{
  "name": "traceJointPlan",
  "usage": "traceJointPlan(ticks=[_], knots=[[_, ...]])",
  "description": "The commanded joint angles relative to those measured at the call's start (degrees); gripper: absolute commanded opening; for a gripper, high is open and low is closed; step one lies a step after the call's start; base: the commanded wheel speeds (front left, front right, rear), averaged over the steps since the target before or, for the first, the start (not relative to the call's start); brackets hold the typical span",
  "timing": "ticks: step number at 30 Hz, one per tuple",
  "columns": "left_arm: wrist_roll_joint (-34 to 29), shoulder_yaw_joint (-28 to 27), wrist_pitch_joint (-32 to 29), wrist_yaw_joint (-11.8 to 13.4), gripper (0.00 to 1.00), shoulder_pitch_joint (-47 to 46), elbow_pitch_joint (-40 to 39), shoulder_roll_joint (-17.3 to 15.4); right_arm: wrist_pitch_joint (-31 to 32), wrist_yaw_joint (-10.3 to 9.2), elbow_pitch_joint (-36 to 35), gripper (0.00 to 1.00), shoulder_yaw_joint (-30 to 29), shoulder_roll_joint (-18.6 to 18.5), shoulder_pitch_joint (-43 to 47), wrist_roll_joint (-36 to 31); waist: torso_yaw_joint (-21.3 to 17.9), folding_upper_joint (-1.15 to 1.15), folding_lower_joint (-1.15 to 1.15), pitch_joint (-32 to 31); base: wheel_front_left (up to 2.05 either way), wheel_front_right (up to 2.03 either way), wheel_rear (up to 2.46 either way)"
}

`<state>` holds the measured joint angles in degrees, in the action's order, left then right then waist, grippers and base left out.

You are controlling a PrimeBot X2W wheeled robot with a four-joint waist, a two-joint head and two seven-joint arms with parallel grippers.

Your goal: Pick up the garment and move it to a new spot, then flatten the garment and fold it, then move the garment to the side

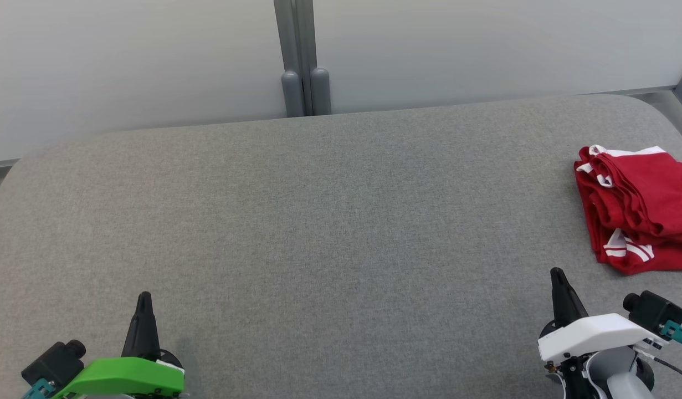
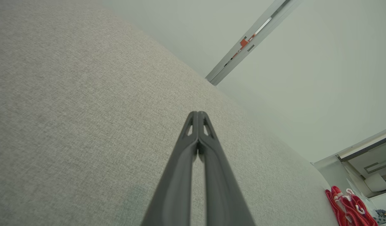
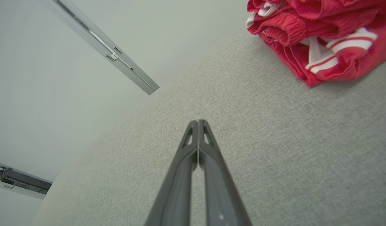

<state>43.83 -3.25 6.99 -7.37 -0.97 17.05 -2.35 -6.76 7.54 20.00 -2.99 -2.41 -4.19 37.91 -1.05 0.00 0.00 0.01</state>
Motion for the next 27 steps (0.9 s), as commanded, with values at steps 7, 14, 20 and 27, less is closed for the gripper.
traceJointPlan(ticks=[7, 14, 20, 27], knots=[[6.6, -0.6, -1.8, -0.1, 0.00, -2.3, -1.2, -0.3, 1.7, -0.02, -1.6, 0.00, -0.6, -0.3, -1.5, 7.2, 0.1, 0.00, 0.00, 0.0, 0.00, 0.00, 0.00], [11.2, -0.9, -3.1, -0.1, 0.00, -2.8, -1.4, -0.4, 3.0, -0.03, -2.2, 0.00, -0.9, -0.3, -1.7, 12.5, 0.2, 0.00, 0.00, 0.0, 0.00, 0.00, 0.00], [15.1, -1.2, -4.2, -0.1, 0.00, -3.1, -1.6, -0.4, 4.1, -0.03, -2.6, 0.00, -1.2, -0.4, -1.7, 16.8, 0.2, 0.00, 0.00, 0.0, 0.00, 0.00, 0.00], [19.4, -1.5, -5.4, -0.1, 0.00, -3.4, -1.8, -0.5, 5.3, -0.04, -3.0, 0.00, -1.5, -0.4, -1.8, 21.5, 0.3, 0.00, 0.00, 0.0, 0.00, 0.00, 0.00]])
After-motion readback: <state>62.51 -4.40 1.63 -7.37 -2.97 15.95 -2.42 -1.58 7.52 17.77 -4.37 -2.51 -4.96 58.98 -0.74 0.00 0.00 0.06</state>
